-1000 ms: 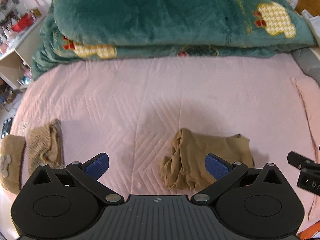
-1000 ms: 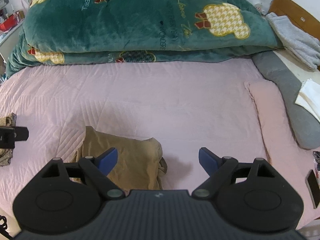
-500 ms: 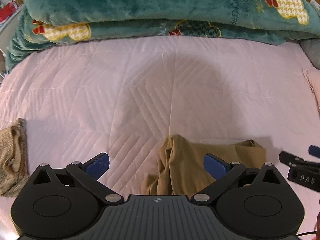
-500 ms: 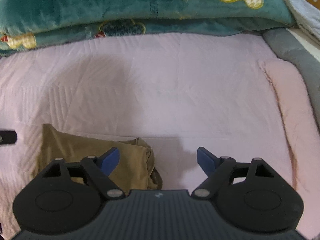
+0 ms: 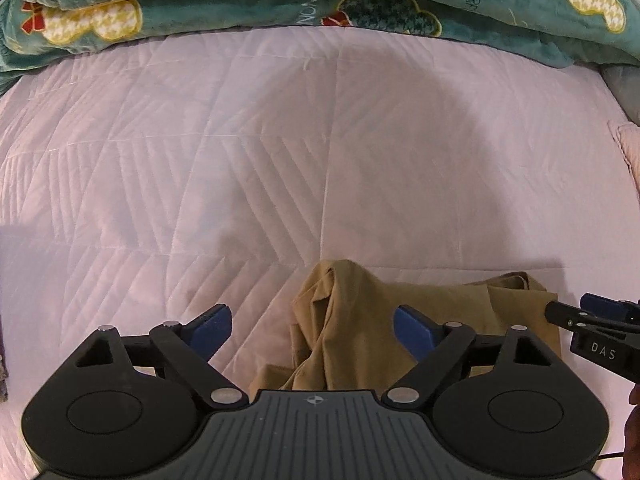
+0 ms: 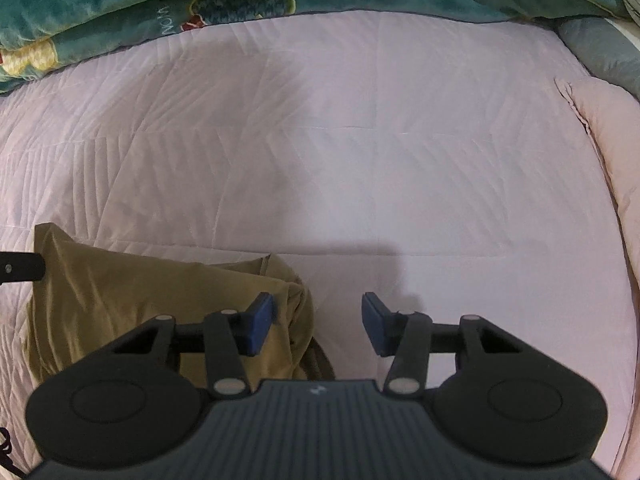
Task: Fold clothes
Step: 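Lower both grippers onto the folded khaki garment and close on its edge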
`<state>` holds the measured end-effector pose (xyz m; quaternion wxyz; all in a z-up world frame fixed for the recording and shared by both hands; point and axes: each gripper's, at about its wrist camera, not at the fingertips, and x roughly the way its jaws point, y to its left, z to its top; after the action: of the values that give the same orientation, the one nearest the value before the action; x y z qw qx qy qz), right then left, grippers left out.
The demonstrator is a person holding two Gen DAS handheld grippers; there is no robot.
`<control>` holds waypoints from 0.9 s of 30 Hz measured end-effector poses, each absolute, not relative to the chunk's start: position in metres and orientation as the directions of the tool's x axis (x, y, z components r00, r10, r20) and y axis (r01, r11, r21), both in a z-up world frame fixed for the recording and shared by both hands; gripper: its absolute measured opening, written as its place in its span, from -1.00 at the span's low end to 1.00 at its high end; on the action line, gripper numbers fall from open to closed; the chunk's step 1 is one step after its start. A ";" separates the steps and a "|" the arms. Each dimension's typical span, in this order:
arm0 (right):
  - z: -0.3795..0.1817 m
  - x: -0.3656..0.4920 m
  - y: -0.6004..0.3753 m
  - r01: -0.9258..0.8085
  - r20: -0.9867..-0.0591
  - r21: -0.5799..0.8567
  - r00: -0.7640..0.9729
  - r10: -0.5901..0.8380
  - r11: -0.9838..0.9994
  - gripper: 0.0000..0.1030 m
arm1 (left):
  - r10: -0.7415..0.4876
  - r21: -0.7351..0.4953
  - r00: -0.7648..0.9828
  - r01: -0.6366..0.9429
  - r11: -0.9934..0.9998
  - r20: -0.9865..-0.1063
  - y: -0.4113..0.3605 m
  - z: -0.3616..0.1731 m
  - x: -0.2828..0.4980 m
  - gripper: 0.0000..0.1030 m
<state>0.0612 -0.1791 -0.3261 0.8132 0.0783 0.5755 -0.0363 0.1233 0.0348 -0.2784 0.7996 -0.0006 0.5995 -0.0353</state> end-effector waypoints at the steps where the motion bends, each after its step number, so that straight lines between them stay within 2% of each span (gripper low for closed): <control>1: -0.327 0.063 -0.179 0.145 -0.941 0.092 0.335 0.039 0.985 -0.01 | -0.062 -0.047 0.278 0.058 0.997 -0.958 0.034 -0.280 0.124 0.71; 6: -0.331 0.069 -0.176 0.123 -0.938 0.110 0.340 0.063 0.986 -0.01 | -0.077 -0.060 0.273 0.068 0.996 -0.959 0.027 -0.285 0.127 0.67; 7: -0.332 0.070 -0.177 0.121 -0.938 0.123 0.337 0.076 0.985 -0.02 | -0.081 -0.064 0.271 0.069 0.996 -0.959 0.026 -0.287 0.128 0.55; 8: -0.333 0.071 -0.177 0.118 -0.938 0.140 0.333 0.094 0.983 -0.07 | -0.090 -0.076 0.260 0.066 0.995 -0.962 0.027 -0.291 0.128 0.34; 9: -0.335 0.072 -0.178 0.118 -0.938 0.154 0.329 0.108 0.981 -0.29 | -0.100 -0.088 0.248 0.062 0.994 -0.964 0.027 -0.294 0.129 0.23; 10: -0.338 0.072 -0.178 0.122 -0.939 0.167 0.323 0.120 0.978 -0.38 | -0.110 -0.099 0.236 0.058 0.993 -0.966 0.027 -0.297 0.130 -0.03; 11: -0.340 0.073 -0.179 0.126 -0.939 0.184 0.315 0.137 0.975 -0.54 | -0.119 -0.110 0.226 0.055 0.992 -0.967 0.027 -0.300 0.130 -0.16; 13: -0.344 0.073 -0.180 0.130 -0.937 0.206 0.312 0.158 0.970 -0.61 | -0.120 -0.108 0.228 0.062 0.992 -0.966 0.024 -0.302 0.130 -0.19; 18: -0.346 0.074 -0.178 0.129 -0.938 0.210 0.307 0.162 0.969 -0.63 | -0.129 -0.116 0.234 0.068 0.991 -0.964 0.022 -0.301 0.132 -0.21; 19: -0.346 0.074 -0.178 0.130 -0.935 0.218 0.313 0.168 0.967 -0.68 | -0.134 -0.120 0.238 0.070 0.990 -0.962 0.023 -0.301 0.132 -0.35; 20: -0.346 0.073 -0.179 0.131 -0.931 0.227 0.320 0.176 0.965 -0.82 | -0.142 -0.128 0.240 0.073 0.989 -0.960 0.023 -0.303 0.131 -0.57; 21: -0.346 0.071 -0.180 0.134 -0.927 0.238 0.326 0.184 0.962 -0.89 | -0.151 -0.137 0.240 0.072 0.988 -0.959 0.025 -0.303 0.130 -0.69; 22: -0.346 0.069 -0.181 0.138 -0.924 0.247 0.331 0.190 0.959 -0.90 | -0.160 -0.147 0.240 0.071 0.987 -0.957 0.026 -0.304 0.130 -0.87; 27: -0.335 0.060 -0.179 0.136 -0.912 0.258 0.361 0.195 0.957 -0.93 | -0.198 -0.184 0.261 0.076 0.980 -0.945 0.030 -0.299 0.124 -0.92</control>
<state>0.0595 -0.1787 -0.3349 0.8120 0.1462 0.5648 0.0181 0.1238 0.0303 -0.2990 0.7925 -0.0506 0.6016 -0.0863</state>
